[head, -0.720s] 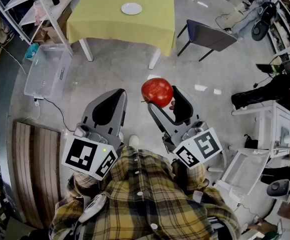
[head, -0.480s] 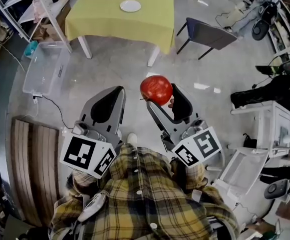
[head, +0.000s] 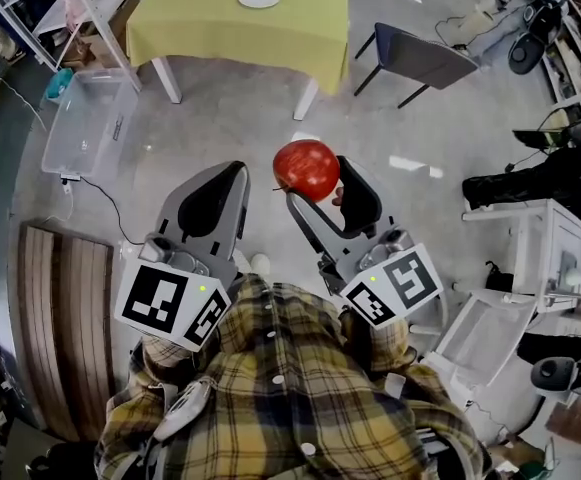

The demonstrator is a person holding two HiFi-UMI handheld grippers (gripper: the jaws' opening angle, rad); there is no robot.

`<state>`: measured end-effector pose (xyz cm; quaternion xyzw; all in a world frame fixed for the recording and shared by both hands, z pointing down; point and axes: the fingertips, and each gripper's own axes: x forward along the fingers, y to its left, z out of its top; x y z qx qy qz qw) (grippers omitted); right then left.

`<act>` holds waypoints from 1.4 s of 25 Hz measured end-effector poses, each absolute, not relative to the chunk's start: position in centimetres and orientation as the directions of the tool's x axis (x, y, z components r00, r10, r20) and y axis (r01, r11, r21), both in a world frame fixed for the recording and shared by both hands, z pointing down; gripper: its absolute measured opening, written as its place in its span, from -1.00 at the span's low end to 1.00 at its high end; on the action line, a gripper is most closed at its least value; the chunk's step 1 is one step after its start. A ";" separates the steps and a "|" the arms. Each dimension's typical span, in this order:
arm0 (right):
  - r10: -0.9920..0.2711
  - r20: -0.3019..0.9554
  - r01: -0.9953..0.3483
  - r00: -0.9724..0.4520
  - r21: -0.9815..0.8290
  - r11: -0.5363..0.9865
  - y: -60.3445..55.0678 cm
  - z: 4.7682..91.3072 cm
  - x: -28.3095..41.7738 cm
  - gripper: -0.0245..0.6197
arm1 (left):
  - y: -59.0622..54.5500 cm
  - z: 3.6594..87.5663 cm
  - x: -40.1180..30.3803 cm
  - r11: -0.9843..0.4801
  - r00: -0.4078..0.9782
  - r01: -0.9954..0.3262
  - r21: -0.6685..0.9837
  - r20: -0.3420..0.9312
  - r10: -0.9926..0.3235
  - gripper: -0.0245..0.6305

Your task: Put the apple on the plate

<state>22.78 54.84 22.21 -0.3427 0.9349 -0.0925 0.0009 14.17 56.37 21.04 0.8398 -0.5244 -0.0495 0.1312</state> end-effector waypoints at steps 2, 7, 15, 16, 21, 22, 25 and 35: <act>-0.638 0.065 -0.638 -0.767 -0.180 0.749 54.7 22.3 22.6 0.06 | 56.3 21.2 14.0 -0.414 0.445 -0.867 0.276 0.057 -0.894 -0.91; -0.638 0.068 -0.638 -0.767 -0.182 0.748 53.8 22.2 22.2 0.06 | 55.3 21.4 13.2 -0.402 0.434 -0.871 0.282 0.061 -0.899 -0.91; -0.653 0.074 -0.655 -0.753 -0.180 0.734 48.8 22.0 18.9 0.06 | 49.5 21.1 9.8 -0.424 0.458 -0.861 0.281 0.064 -0.887 -0.91; -0.658 0.075 -0.659 -0.749 -0.179 0.730 48.0 21.9 18.3 0.06 | 48.7 21.1 9.3 -0.431 0.465 -0.857 0.282 0.064 -0.883 -0.91; -0.682 0.075 -0.683 -0.728 -0.171 0.710 43.5 21.2 15.4 0.06 | 44.0 20.8 6.3 -0.461 0.495 -0.841 0.283 0.062 -0.866 -0.91; -0.688 0.075 -0.689 -0.722 -0.171 0.705 42.6 21.1 14.8 0.06 | 43.0 20.7 5.6 -0.463 0.498 -0.840 0.282 0.063 -0.865 -0.91; -0.708 0.076 -0.709 -0.702 -0.174 0.683 40.1 21.1 13.1 0.06 | 40.4 20.8 3.2 -0.469 0.505 -0.837 0.281 0.068 -0.860 -0.91; -0.738 0.104 -0.741 -0.667 -0.196 0.642 35.7 22.4 8.6 0.06 | 35.8 22.0 -2.3 -0.479 0.523 -0.829 0.288 0.098 -0.847 -0.91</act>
